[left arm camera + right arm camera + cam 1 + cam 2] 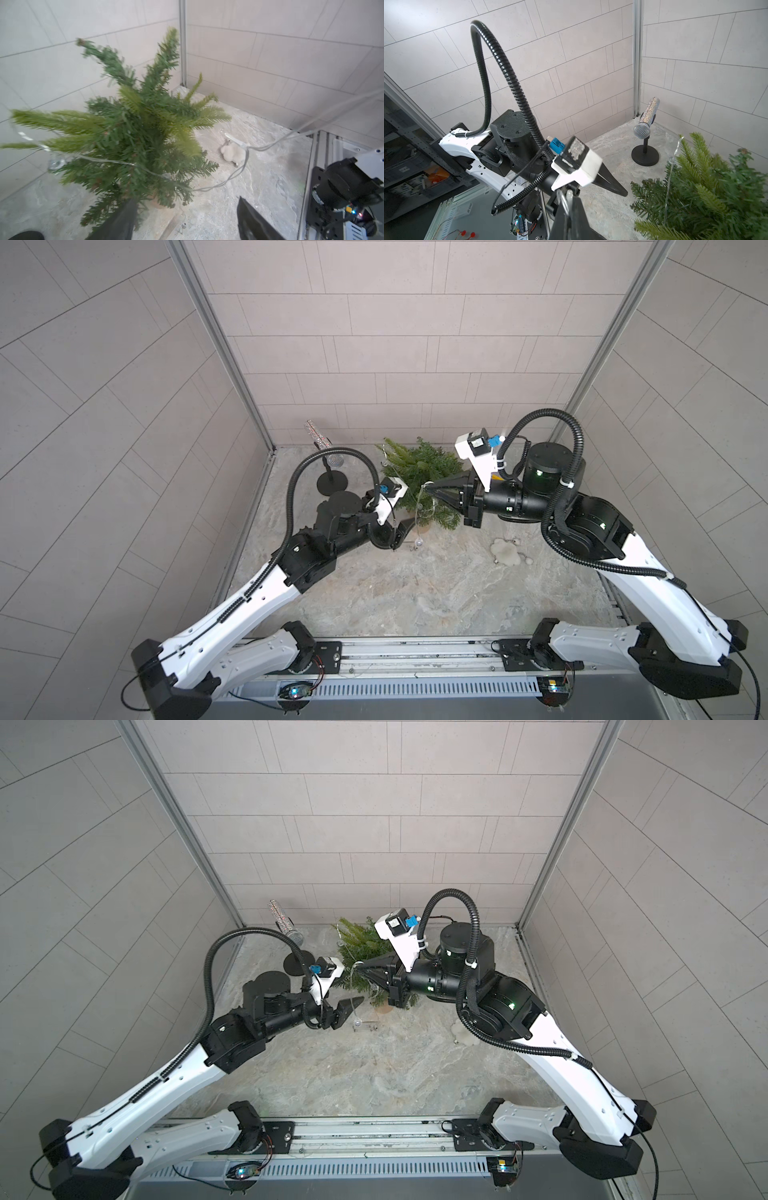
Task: Remove string lights from the small christmas tree
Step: Remove the light string from the Christmas tree.
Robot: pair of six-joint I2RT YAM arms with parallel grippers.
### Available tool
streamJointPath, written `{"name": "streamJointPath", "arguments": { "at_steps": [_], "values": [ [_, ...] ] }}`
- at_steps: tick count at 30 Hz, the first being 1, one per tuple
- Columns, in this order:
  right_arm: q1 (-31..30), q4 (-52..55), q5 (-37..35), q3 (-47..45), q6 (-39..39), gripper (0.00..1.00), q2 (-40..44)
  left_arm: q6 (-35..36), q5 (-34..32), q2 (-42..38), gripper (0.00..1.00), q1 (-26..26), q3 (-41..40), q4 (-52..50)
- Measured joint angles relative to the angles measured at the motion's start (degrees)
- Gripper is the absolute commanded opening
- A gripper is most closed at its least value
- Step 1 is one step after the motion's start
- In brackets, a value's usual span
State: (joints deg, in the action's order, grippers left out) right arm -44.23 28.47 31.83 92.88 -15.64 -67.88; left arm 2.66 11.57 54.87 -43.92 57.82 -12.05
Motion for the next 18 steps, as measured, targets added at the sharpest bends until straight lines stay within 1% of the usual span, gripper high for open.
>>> {"name": "streamJointPath", "arguments": {
  "at_steps": [4, 10, 14, 18],
  "values": [
    [-2.1, -0.3, -0.3, 2.0, 0.5, 0.00, -2.6, -0.3, 0.5, -2.0, 0.80, 0.8, -0.2, 0.9],
    [-4.7, -0.3, -0.9, 5.6, 1.2, 0.00, -6.5, -0.3, 4.1, -1.2, 0.78, 2.2, -1.6, 1.4],
    [-5.7, -0.4, -1.1, 7.5, 1.7, 0.00, -7.9, -0.3, 7.1, -0.3, 0.78, 2.7, -3.0, 3.8],
    [-6.6, -0.4, -1.1, 9.0, 1.9, 0.00, -8.7, -0.3, 8.1, 1.4, 0.77, 2.8, -3.2, 5.9]
  ]
}}
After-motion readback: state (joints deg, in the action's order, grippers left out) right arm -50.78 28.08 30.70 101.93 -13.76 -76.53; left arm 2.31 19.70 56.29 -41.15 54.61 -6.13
